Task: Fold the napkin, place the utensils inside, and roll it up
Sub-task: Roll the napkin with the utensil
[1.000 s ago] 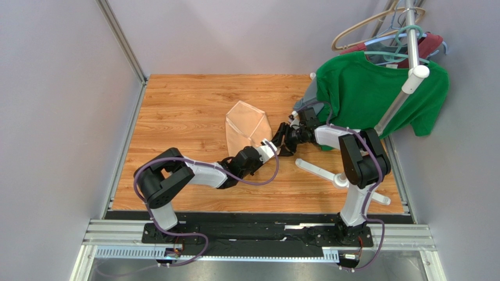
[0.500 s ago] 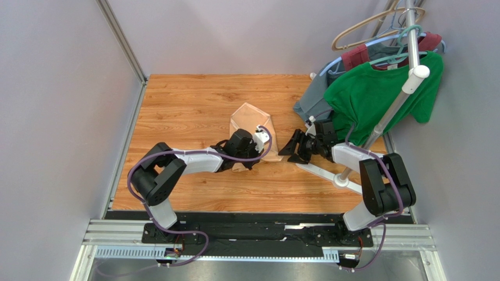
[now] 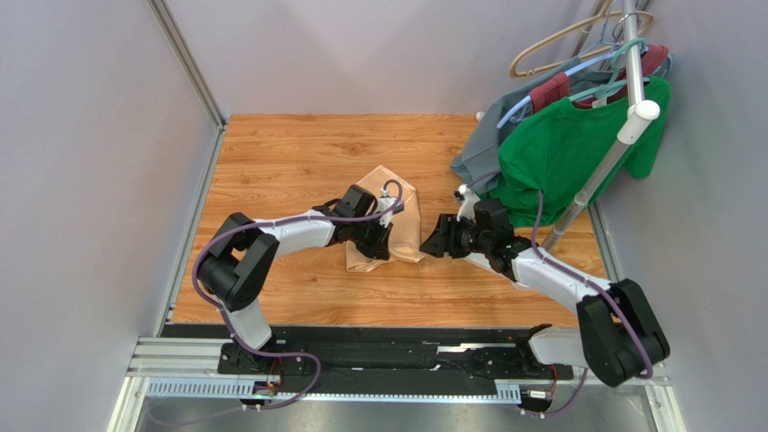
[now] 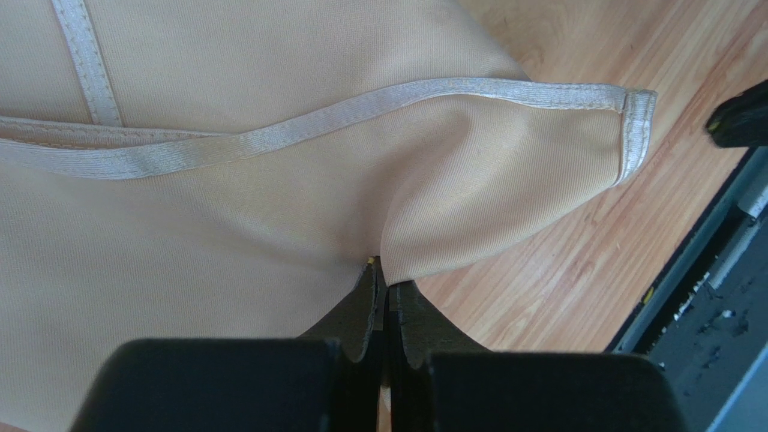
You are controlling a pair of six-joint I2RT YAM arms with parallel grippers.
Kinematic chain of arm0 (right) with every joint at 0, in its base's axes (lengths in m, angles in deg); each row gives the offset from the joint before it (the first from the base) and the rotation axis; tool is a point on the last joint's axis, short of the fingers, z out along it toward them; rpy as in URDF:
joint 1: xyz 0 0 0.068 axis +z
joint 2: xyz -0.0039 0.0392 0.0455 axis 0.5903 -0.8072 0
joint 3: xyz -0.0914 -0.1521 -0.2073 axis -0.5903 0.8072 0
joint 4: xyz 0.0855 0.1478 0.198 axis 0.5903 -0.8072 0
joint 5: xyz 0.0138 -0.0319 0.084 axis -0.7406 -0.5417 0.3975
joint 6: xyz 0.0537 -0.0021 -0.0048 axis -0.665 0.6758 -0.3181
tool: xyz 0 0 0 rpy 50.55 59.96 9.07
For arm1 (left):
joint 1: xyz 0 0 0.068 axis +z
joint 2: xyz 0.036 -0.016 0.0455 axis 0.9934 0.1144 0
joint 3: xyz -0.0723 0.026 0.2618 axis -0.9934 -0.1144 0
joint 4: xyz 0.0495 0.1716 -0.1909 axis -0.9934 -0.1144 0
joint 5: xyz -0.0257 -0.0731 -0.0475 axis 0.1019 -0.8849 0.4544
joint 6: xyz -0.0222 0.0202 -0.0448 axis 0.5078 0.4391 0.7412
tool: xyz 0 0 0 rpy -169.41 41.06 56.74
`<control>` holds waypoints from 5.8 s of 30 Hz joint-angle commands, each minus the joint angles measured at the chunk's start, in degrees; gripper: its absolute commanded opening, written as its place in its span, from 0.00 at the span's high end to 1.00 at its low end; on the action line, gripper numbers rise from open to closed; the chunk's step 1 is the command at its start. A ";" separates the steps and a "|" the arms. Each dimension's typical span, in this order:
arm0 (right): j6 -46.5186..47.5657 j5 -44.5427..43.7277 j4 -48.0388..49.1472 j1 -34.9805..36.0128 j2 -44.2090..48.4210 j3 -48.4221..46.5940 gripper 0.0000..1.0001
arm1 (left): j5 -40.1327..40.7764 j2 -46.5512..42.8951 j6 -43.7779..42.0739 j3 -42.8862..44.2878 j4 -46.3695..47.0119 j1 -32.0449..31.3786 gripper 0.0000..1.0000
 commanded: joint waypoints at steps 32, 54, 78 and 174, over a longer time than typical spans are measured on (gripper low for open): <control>59.60 -41.46 16.91 39.52 -15.31 -5.06 0.37 | -8.89 3.64 -1.26 4.24 -17.03 4.58 1.00; 61.54 -38.48 13.93 39.17 -21.74 -8.58 0.46 | -10.12 2.76 -2.14 4.41 -17.20 4.58 1.00; 56.62 -32.33 -0.92 36.88 -24.11 -14.12 1.00 | -5.21 -4.09 3.74 2.22 -13.43 6.86 0.35; 49.50 26.82 -47.69 10.16 -50.13 -52.17 1.00 | 11.94 -19.48 2.78 -21.69 15.41 -2.80 0.41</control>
